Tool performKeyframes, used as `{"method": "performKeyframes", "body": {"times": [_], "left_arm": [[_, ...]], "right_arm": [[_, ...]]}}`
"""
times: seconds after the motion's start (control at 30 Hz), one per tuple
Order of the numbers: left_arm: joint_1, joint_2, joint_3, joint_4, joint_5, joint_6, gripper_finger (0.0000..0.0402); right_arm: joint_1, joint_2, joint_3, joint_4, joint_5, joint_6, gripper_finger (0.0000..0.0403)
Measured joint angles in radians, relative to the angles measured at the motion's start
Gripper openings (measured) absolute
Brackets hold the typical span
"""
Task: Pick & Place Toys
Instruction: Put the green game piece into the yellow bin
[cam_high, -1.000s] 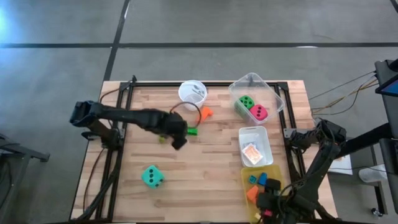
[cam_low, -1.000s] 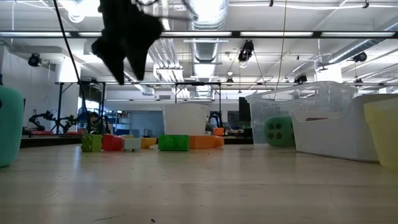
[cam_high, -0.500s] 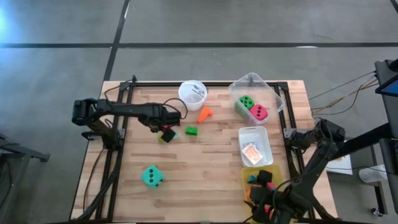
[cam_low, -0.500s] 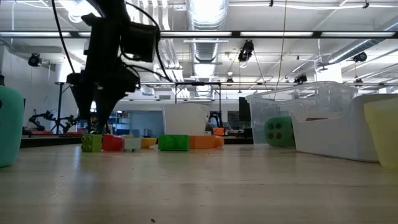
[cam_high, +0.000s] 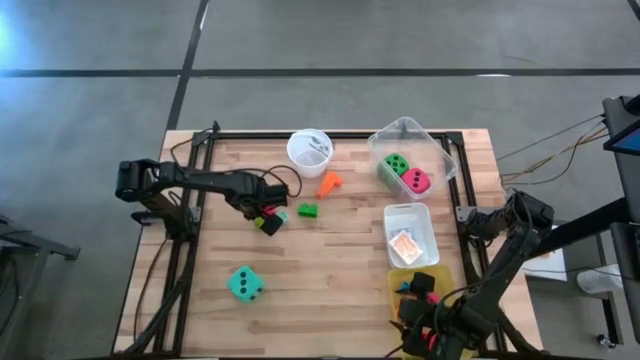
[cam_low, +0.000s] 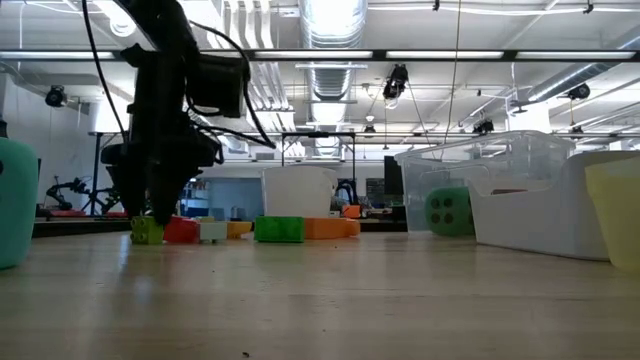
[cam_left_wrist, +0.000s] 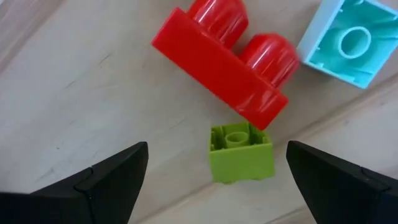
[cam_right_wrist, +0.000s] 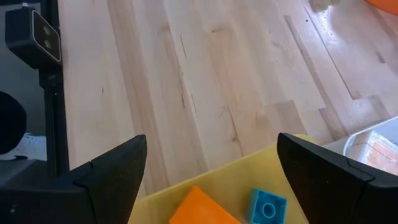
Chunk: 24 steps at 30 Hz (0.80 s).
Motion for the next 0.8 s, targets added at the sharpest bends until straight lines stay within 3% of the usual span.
{"method": "performKeyframes", "body": {"times": [0.57, 0.8], "left_arm": [[-0.017, 0.002, -0.054, 0.108, 0.006, 0.0, 0.038], [-0.021, 0.01, -0.069, 0.117, 0.006, -0.001, 0.0309]], "right_arm": [[-0.001, 0.0, -0.005, 0.005, 0.0, -0.007, 0.0354], [-0.001, 0.0, -0.011, 0.006, 0.0, -0.007, 0.0354]]}}
